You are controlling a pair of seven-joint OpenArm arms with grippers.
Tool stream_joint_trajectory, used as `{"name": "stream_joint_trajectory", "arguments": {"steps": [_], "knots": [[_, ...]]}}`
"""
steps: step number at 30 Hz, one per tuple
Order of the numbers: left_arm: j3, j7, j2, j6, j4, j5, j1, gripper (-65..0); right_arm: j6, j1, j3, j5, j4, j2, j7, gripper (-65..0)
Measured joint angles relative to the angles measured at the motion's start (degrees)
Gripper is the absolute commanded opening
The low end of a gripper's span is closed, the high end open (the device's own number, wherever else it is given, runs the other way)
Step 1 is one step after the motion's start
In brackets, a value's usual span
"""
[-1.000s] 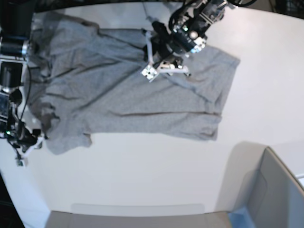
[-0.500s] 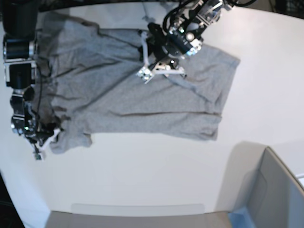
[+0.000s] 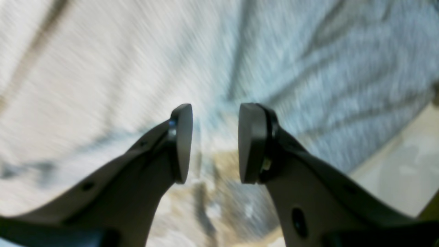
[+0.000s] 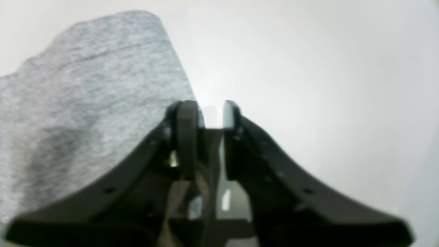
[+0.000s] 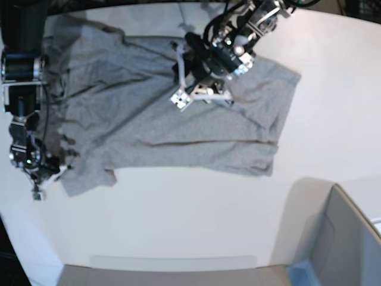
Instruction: Layout the t-shirt on the table in an organized manner, then fold the t-shirt properly
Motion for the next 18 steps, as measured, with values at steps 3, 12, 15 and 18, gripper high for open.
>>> {"name": "stream_joint_trajectory", "arguments": {"steps": [3, 12, 15, 18], "knots": [[-5.55, -0.85, 0.31, 0.04, 0.68, 0.04, -0.28, -41.7, 0.0, 0.0, 0.0, -0.04, 0.0, 0.07, -0.15, -57.1], [-23.19, -2.67, -0.15, 0.35, -0.07, 0.0, -4.5, -41.7, -0.02, -0.33, -0.07, -0.24, 2.25, 0.24, -4.48, -65.0], [-26.16, -3.67, -0.31, 0.31, -2.93, 0.0, -7.28, -41.7, 0.02, -2.51, -0.11, -0.2, 7.41, 0.2, -6.88, -65.0], [-28.94, -3.52, 0.0, -0.37, -5.22, -0.22, -9.09, -41.7, 0.0, -5.14, 0.04, -0.26, 16.06, 0.31, -11.74, -65.0]]}}
